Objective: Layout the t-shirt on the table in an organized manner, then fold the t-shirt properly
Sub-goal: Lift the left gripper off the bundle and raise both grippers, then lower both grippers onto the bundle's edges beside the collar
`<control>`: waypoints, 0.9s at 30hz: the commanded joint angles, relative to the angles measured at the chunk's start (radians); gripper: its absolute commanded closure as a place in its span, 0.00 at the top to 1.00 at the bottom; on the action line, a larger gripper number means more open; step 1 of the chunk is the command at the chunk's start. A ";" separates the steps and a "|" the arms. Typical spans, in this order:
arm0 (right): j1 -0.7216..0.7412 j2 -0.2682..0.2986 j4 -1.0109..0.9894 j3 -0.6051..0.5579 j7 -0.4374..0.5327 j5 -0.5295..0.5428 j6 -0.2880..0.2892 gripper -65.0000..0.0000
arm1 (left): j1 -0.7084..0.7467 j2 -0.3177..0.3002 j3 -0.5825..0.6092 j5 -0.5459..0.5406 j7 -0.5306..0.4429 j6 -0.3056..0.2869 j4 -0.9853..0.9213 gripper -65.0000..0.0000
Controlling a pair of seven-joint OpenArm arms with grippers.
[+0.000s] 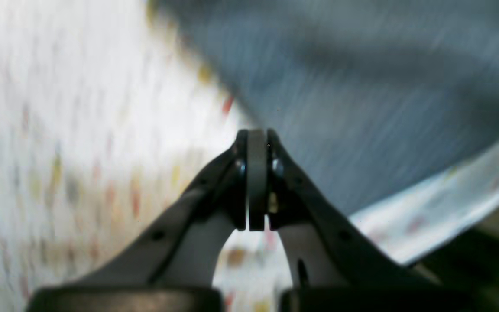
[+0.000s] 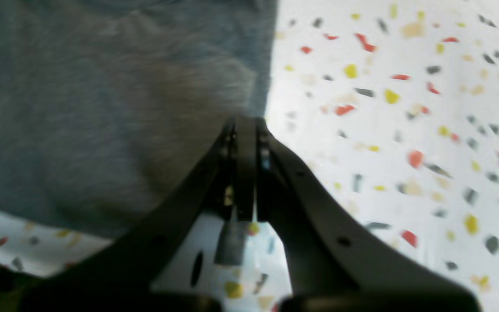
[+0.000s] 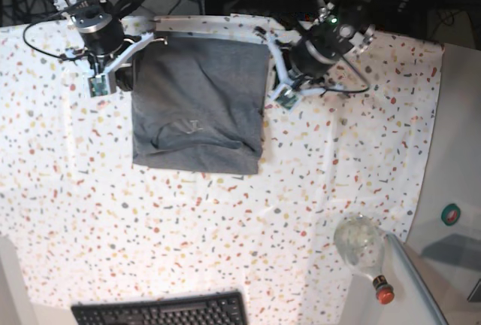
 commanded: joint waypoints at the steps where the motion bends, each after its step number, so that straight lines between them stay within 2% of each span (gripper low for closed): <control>1: 0.013 0.024 0.018 -0.008 0.029 -0.005 -0.001 0.00 | 0.018 0.003 -0.048 -0.001 -0.056 0.008 0.023 0.00; 4: 0.043 0.043 0.022 -0.022 0.030 -0.005 -0.001 0.00 | 0.101 0.003 -0.151 -0.001 -0.096 0.008 0.022 0.00; 8: 0.055 0.061 0.044 -0.036 0.032 -0.005 0.000 0.00 | 0.187 0.001 -0.196 -0.001 -0.151 0.008 0.020 0.00; 13: 0.135 0.066 0.039 -0.140 0.027 -0.005 0.077 0.00 | 0.221 0.018 -0.308 -0.018 -0.163 0.008 -0.058 0.00; 16: 0.254 0.059 -0.053 -0.168 -0.028 -0.005 0.080 0.00 | 0.216 0.038 -0.430 -0.154 -0.163 0.008 -0.119 0.00; 20: 0.353 0.059 -0.151 -0.174 -0.063 0.001 0.082 0.00 | 0.224 0.009 -0.500 -0.349 -0.163 0.007 -0.126 0.00; 22: 0.372 0.058 -0.194 -0.168 -0.060 0.001 0.082 0.00 | 0.230 -0.009 -0.498 -0.369 -0.163 0.007 -0.124 0.00; 27: 0.449 0.058 -0.329 -0.174 -0.060 0.001 0.082 0.00 | 0.228 -0.009 -0.498 -0.368 -0.163 0.007 -0.126 0.00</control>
